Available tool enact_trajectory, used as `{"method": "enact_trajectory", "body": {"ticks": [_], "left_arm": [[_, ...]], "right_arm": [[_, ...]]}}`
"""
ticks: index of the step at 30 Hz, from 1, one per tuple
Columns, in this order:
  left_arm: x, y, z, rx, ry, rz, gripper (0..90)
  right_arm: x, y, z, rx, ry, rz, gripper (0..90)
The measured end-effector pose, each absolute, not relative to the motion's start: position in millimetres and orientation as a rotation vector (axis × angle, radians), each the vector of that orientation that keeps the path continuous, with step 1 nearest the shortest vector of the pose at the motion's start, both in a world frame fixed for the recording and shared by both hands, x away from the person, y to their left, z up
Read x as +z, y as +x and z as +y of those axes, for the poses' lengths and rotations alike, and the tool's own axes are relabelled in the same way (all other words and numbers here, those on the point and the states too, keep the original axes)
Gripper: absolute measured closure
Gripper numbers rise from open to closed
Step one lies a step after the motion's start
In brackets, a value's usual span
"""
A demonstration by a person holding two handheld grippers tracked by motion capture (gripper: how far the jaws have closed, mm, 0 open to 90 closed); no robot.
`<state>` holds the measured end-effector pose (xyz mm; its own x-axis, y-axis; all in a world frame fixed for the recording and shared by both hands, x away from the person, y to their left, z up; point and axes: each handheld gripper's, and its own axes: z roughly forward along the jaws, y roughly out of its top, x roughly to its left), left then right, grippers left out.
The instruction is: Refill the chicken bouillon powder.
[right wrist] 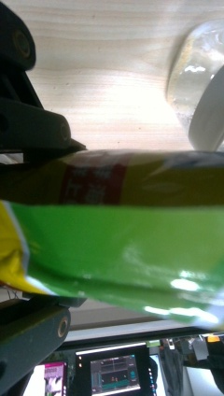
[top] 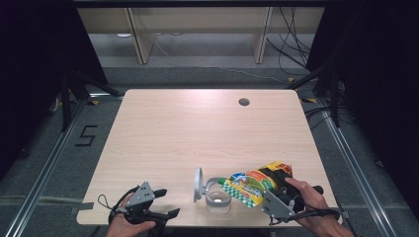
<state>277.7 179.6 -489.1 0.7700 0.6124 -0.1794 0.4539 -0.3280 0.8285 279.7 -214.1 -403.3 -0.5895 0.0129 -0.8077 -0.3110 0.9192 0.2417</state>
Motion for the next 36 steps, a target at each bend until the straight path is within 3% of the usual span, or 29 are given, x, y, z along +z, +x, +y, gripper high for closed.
{"method": "enact_trajectory", "body": {"ticks": [36], "left_arm": [[-489.3,278.4,179.7,0.212,1.991,0.788,19.1]], "right_arm": [[-393.9,273.4,-197.2,0.155,-0.513,2.032,55.0]]}}
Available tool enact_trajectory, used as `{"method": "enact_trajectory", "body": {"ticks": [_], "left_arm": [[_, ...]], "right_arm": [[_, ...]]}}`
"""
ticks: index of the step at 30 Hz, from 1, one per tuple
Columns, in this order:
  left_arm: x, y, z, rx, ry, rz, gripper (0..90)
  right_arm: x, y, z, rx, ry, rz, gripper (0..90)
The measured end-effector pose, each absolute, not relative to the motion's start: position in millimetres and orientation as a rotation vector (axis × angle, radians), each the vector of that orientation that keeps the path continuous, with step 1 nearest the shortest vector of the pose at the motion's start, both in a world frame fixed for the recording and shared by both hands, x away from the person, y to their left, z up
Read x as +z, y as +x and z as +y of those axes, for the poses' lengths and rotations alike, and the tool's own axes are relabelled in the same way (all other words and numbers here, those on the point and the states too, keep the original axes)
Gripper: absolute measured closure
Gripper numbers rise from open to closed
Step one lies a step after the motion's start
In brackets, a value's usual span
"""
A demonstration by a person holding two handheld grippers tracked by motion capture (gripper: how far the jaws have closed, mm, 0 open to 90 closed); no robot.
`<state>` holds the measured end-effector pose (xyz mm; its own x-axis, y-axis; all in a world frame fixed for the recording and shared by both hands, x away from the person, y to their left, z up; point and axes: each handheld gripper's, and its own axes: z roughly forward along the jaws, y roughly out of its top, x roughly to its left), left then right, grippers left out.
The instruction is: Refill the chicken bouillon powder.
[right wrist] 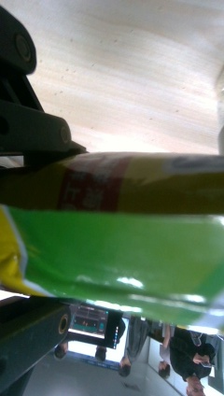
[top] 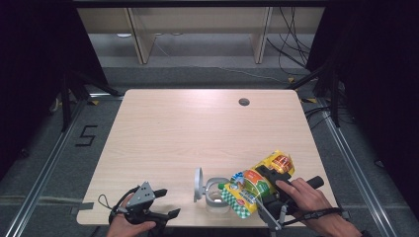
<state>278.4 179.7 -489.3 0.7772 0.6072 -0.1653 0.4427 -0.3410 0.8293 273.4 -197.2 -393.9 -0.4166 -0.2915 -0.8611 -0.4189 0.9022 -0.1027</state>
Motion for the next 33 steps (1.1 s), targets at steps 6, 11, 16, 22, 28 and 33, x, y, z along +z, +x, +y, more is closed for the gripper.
{"method": "enact_trajectory", "body": {"ticks": [6,11,16,22,28,33], "left_arm": [[-489.6,277.1,178.2,0.199,1.969,0.806,19.1],[-489.9,277.5,178.1,0.203,1.968,0.8,19.1],[-490.2,277.4,177.8,0.206,1.963,0.799,19.1],[-490.0,277.3,178.2,0.198,1.964,0.805,19.1],[-489.1,278.7,180.7,0.22,2.005,0.786,19.1],[-489.3,277.8,179.4,0.205,1.981,0.794,19.1]], "right_arm": [[-394.4,273.2,-196.5,0.132,-0.516,2.027,55.1],[-394.0,273.3,-196.8,0.118,-0.532,2.017,55.1],[-393.8,273.5,-197.2,0.097,-0.552,2.008,55.1],[-390.0,274.3,-193.8,0.076,-0.599,1.978,55.1],[-390.5,272.5,-191.7,0.056,-0.61,1.962,55.2],[-390.7,271.1,-192.0,0.045,-0.598,1.961,55.2]]}}
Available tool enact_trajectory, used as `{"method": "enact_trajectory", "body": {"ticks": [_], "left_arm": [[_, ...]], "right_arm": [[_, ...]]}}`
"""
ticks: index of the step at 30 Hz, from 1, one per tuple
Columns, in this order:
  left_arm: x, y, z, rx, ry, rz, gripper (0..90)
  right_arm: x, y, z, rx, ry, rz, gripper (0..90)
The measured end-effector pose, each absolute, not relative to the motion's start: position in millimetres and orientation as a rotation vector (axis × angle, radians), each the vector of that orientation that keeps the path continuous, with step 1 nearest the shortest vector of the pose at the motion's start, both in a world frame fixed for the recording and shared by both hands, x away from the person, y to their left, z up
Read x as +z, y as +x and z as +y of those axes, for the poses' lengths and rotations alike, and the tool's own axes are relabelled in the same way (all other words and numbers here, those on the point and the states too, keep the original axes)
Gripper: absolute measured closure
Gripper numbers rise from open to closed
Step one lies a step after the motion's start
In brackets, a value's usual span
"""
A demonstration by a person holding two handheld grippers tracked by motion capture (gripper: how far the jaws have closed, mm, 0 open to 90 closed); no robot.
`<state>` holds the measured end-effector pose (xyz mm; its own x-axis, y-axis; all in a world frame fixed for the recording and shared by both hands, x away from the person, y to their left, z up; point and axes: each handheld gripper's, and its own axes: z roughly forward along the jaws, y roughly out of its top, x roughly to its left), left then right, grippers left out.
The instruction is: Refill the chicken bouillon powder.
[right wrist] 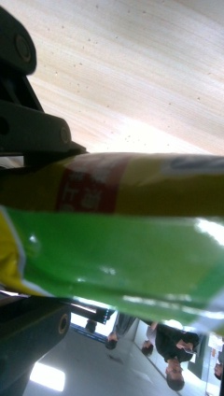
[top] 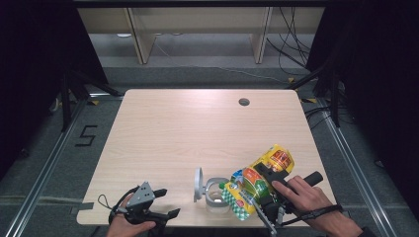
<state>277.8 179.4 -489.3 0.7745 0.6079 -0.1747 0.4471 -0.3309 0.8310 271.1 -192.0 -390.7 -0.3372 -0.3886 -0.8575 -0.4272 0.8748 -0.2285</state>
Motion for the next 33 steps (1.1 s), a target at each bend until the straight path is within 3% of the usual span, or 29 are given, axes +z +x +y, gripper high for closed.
{"method": "enact_trajectory", "body": {"ticks": [33], "left_arm": [[-489.3,278.1,180.0,0.213,1.99,0.795,19.1]], "right_arm": [[-386.4,268.2,-184.2,-0.056,-0.737,1.839,55.6]]}}
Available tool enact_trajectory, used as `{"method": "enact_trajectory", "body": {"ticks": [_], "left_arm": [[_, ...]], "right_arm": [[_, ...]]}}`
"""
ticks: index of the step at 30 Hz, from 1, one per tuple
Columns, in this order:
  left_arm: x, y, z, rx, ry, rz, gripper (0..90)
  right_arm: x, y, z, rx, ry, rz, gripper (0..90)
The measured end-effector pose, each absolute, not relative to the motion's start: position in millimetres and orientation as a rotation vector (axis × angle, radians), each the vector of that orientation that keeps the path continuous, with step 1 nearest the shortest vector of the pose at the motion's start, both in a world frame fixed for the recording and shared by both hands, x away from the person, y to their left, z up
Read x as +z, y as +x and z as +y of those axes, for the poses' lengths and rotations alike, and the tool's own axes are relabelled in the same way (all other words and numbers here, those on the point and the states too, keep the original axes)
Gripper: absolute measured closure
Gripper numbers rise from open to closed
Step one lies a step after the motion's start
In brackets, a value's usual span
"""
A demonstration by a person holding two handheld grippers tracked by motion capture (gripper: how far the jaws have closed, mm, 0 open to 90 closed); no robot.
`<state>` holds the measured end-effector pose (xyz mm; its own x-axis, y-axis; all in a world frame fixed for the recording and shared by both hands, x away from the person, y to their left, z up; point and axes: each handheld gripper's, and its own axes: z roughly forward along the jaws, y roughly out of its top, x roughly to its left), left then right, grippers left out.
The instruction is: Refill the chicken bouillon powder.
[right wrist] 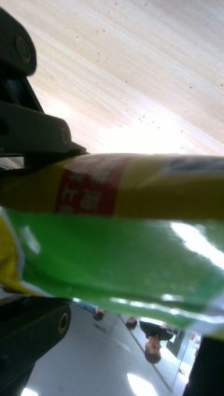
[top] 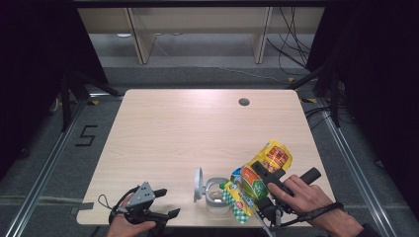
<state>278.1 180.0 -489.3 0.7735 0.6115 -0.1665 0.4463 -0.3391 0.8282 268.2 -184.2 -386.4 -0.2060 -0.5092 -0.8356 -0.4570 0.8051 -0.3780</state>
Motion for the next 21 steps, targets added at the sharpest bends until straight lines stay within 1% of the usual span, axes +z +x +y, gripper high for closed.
{"method": "enact_trajectory", "body": {"ticks": [14,15,21], "left_arm": [[-489.4,277.7,178.9,0.211,1.981,0.798,19.1],[-489.2,278.2,180.1,0.215,1.995,0.792,19.1],[-489.2,278.0,179.8,0.215,1.992,0.794,19.1]], "right_arm": [[-387.3,266.7,-186.9,-0.11,-0.749,1.83,55.7],[-385.0,268.6,-186.0,-0.125,-0.797,1.809,55.7],[-385.4,267.0,-183.8,-0.113,-0.765,1.811,55.7]]}}
